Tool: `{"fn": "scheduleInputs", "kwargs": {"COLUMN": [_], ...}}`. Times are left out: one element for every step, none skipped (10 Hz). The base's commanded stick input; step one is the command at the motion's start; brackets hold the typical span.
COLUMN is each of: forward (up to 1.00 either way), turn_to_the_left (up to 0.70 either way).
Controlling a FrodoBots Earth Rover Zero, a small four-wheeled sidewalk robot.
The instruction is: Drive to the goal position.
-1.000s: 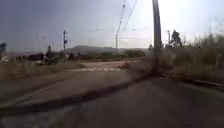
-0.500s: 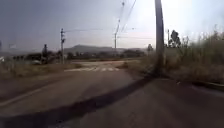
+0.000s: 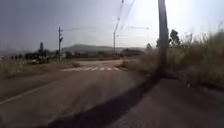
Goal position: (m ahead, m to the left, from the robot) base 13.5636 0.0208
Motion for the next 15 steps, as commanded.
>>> {"fn": "scheduleInputs", "kwargs": {"forward": [0.91,0.85,0.85,0.85,0.85,0.85,0.85,0.85,0.85,0.85,0.85,0.85,0.85,0.85,0.85], "turn_to_the_left": [0.00,0.00,0.00,0.00,0.00,0.00,0.00,0.00,0.00,0.00,0.00,0.00,0.00,0.00,0.00]}}
